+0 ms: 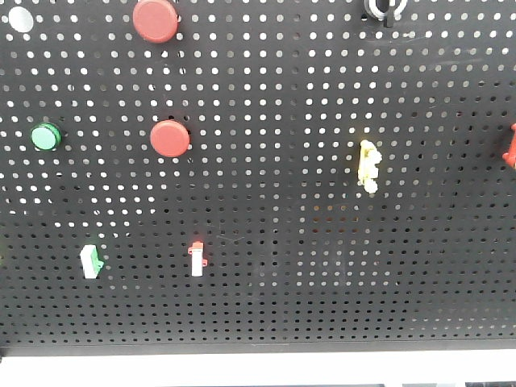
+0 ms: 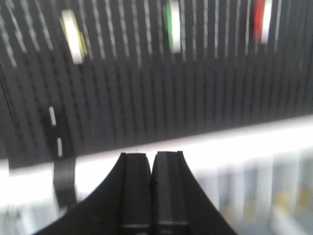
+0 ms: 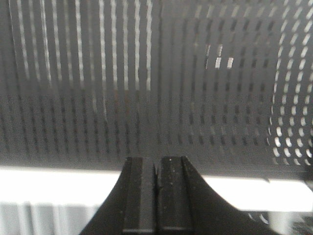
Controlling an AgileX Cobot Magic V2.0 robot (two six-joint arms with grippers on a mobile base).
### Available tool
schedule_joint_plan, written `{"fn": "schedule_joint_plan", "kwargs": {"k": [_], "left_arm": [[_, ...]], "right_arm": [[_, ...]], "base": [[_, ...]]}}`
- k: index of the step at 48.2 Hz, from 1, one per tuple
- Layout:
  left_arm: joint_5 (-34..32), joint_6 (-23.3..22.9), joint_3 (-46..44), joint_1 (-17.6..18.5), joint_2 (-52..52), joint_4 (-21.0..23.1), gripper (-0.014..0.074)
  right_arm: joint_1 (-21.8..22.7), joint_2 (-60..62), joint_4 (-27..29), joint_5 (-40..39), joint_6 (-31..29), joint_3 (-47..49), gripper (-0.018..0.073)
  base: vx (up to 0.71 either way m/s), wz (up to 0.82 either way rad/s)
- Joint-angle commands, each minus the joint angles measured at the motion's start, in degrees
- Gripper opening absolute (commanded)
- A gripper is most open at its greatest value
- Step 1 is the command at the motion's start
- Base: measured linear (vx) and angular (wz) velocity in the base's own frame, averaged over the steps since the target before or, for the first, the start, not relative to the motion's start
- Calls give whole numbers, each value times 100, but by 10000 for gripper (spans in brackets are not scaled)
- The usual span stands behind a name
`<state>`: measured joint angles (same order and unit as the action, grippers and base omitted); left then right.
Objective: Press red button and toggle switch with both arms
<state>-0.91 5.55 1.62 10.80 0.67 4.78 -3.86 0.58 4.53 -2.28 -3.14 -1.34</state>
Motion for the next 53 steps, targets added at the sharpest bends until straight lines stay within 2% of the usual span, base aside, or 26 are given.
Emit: {"fn": "schedule_joint_plan", "kwargs": {"k": [1, 5, 10, 17, 28, 29, 34, 38, 44, 50, 53], "left_arm": [[-1144, -441, -28, 0, 87, 336, 2], [-852, -596, -491, 0, 34, 391, 2], [-298, -555, -1345, 0, -310, 335, 2], [299, -144, -3036, 10, -1593, 327, 2], [1282, 449, -5632, 10, -3552, 346, 2], [1329, 362, -6472, 10, -4172, 459, 2], [1353, 254, -6801, 15, -4372, 855, 2], [1435, 360, -6984, 15, -4469, 1242, 2], [1658, 1207, -7168, 54, -4716, 2106, 2], [2020, 2854, -7381, 395, -5175, 3287, 2], [2102, 3514, -7483, 574, -5456, 3906, 2]], "right_arm": [[21, 93, 224, -590, 233, 532, -3], [3, 60, 189, -390, 247, 1167, -3], [3, -266, 131, -151, 192, 2096, -3], [3, -1295, -133, 313, -55, 3567, -3], [3, -2910, -101, 830, 14, 5536, -3], [3, -3367, -84, 817, 130, 6039, -3], [3, -3481, 146, 787, 436, 6090, -3], [3, -3481, 507, 919, 664, 6090, -3], [3, -3481, 630, 1057, 650, 6090, -3], [3, -3481, 630, 1122, 613, 6090, -3], [3, -3489, 630, 1120, 613, 6090, -3]], "base": [[0, 0], [0, 0], [0, 0], [0, 0], [0, 0], [0, 0], [0, 0], [0, 0], [0, 0], [0, 0], [0, 0]]}}
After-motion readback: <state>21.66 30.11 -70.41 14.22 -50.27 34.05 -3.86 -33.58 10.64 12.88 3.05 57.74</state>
